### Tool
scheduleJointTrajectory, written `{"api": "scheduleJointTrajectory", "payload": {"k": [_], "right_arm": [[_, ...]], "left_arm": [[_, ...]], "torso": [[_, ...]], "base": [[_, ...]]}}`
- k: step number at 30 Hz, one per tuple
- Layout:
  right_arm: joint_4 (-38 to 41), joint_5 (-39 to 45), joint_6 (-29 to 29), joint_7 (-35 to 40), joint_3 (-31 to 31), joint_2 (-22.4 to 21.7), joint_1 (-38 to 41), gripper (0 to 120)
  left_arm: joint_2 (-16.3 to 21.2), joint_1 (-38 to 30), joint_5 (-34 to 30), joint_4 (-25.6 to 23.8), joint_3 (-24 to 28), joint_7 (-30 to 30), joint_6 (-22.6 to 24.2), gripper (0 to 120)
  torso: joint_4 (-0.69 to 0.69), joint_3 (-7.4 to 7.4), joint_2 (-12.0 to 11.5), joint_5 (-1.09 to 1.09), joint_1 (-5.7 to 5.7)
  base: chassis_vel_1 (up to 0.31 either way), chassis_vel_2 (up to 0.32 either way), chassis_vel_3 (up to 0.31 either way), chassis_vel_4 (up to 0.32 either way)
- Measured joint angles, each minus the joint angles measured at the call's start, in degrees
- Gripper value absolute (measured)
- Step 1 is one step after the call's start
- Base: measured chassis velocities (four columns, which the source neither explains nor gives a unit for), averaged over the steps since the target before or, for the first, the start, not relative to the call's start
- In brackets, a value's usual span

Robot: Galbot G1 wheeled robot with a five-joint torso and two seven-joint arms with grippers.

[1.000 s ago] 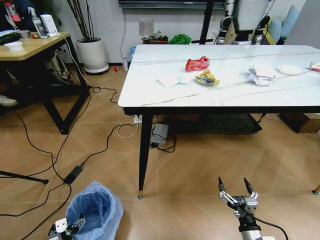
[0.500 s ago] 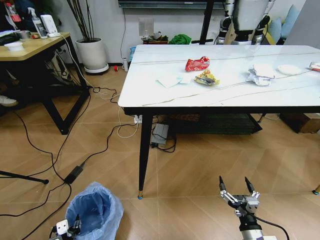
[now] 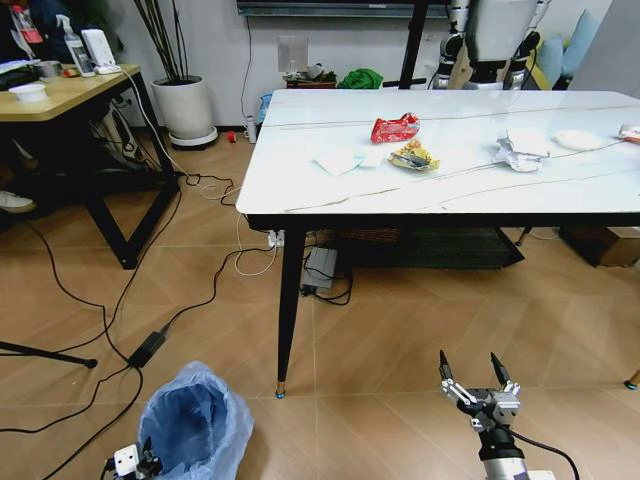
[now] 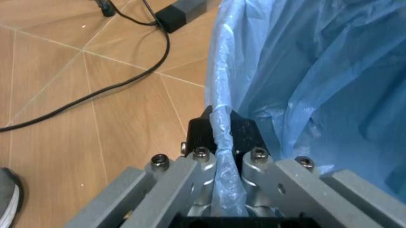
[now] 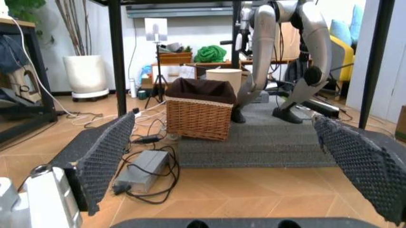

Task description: Pick up the trash bin and place the trash from the table into it.

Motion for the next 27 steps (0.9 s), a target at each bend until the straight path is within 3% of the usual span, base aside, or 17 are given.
{"api": "scheduleJointTrajectory", "payload": {"k": [9,16,27], "right_arm": [[0.66,-0.41,-0.45,0.03,-0.15,-0.07,-0.23,100],[0.77,-1.16,-0.38,0.06,0.75,-1.25,-1.30,100],[1.36,-1.21,-0.14,0.09,2.39,-3.61,-2.76,100]], "left_arm": [[-0.12,3.19,0.94,-6.42,1.45,-0.27,-1.76,0],[0.91,8.24,0.99,-16.63,-0.12,9.73,-5.35,0],[1.92,13.80,1.51,-26.10,1.97,13.90,-5.16,0]], "torso": [[0.02,0.01,0.00,0.00,0.01],[0.01,0.01,0.02,0.02,0.00],[0.01,0.01,0.02,0.02,0.00]], "base": [[0.000,0.000,0.000,0.000],[0.000,0.000,0.000,0.000],[0.000,0.000,0.000,0.000]]}}
